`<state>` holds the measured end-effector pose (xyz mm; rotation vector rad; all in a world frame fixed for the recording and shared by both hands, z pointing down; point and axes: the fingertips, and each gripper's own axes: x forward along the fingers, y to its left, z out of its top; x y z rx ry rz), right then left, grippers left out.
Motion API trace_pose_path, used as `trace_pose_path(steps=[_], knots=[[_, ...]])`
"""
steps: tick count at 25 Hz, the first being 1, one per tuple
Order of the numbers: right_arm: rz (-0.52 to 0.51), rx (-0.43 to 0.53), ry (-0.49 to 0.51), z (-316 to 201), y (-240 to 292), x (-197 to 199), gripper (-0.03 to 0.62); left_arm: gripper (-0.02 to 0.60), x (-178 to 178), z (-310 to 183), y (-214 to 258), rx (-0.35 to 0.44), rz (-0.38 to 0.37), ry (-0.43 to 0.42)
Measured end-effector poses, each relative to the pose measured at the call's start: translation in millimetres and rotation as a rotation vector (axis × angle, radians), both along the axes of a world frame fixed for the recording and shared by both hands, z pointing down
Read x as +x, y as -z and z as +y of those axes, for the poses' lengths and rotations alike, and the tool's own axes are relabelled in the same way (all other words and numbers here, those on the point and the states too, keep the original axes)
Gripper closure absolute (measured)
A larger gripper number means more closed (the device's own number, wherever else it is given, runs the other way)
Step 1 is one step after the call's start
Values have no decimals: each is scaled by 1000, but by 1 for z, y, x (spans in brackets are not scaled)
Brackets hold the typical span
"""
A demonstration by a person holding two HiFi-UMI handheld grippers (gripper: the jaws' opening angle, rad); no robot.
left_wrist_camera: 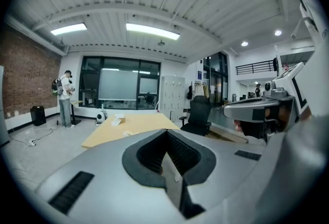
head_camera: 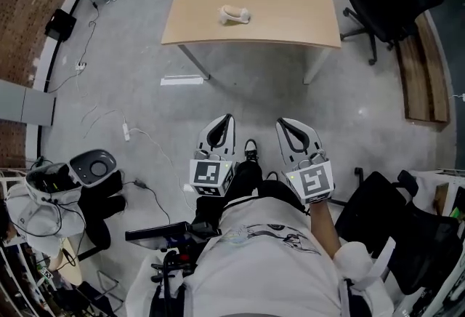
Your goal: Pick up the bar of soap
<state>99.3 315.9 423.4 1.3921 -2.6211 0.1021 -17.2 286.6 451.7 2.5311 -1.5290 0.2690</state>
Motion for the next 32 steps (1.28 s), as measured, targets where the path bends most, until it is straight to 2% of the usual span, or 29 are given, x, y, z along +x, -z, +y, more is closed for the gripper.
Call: trace_pose_path(steps=[6,11,19,25,32], knots=[[24,-8,-17,-39,4,-1,591,578,9,-51,15,50,39,-48],[37,-17,-27,-98,9,-30,591,578,-15,-110,22,64,54,-67],[63,-58,-20,-149,-7,-57,591,578,-42,-167,9,35,81,-68],[78,-71,-15,-175,-10,-69,591,578,-56,-192,2,10,95,-60],[86,-127,-24,-206,-32,-59,591,578,-46,-221,-17,-25,106,-69]])
